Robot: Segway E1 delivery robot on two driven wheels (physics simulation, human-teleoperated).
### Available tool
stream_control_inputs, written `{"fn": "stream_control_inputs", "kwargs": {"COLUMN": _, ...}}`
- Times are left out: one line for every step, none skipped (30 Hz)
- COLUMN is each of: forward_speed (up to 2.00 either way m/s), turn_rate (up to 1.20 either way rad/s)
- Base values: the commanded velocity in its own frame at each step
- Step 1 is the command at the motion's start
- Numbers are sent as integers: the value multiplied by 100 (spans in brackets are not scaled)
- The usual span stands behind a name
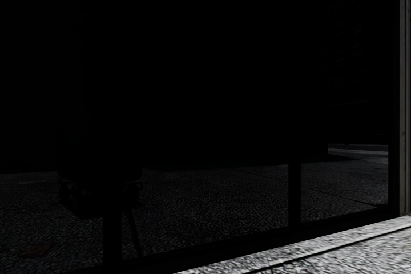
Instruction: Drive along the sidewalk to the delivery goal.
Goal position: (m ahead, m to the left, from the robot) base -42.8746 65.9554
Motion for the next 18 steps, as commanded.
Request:
{"fn": "stream_control_inputs", "kwargs": {"forward_speed": 0, "turn_rate": 2}}
{"fn": "stream_control_inputs", "kwargs": {"forward_speed": 0, "turn_rate": 52}}
{"fn": "stream_control_inputs", "kwargs": {"forward_speed": 0, "turn_rate": 72}}
{"fn": "stream_control_inputs", "kwargs": {"forward_speed": 0, "turn_rate": 85}}
{"fn": "stream_control_inputs", "kwargs": {"forward_speed": 0, "turn_rate": 89}}
{"fn": "stream_control_inputs", "kwargs": {"forward_speed": 0, "turn_rate": 89}}
{"fn": "stream_control_inputs", "kwargs": {"forward_speed": 0, "turn_rate": 91}}
{"fn": "stream_control_inputs", "kwargs": {"forward_speed": 0, "turn_rate": 94}}
{"fn": "stream_control_inputs", "kwargs": {"forward_speed": 0, "turn_rate": 104}}
{"fn": "stream_control_inputs", "kwargs": {"forward_speed": 0, "turn_rate": 114}}
{"fn": "stream_control_inputs", "kwargs": {"forward_speed": 0, "turn_rate": 117}}
{"fn": "stream_control_inputs", "kwargs": {"forward_speed": 0, "turn_rate": 118}}
{"fn": "stream_control_inputs", "kwargs": {"forward_speed": 0, "turn_rate": 118}}
{"fn": "stream_control_inputs", "kwargs": {"forward_speed": 0, "turn_rate": 118}}
{"fn": "stream_control_inputs", "kwargs": {"forward_speed": 0, "turn_rate": 118}}
{"fn": "stream_control_inputs", "kwargs": {"forward_speed": 0, "turn_rate": 118}}
{"fn": "stream_control_inputs", "kwargs": {"forward_speed": 0, "turn_rate": 120}}
{"fn": "stream_control_inputs", "kwargs": {"forward_speed": 0, "turn_rate": 120}}
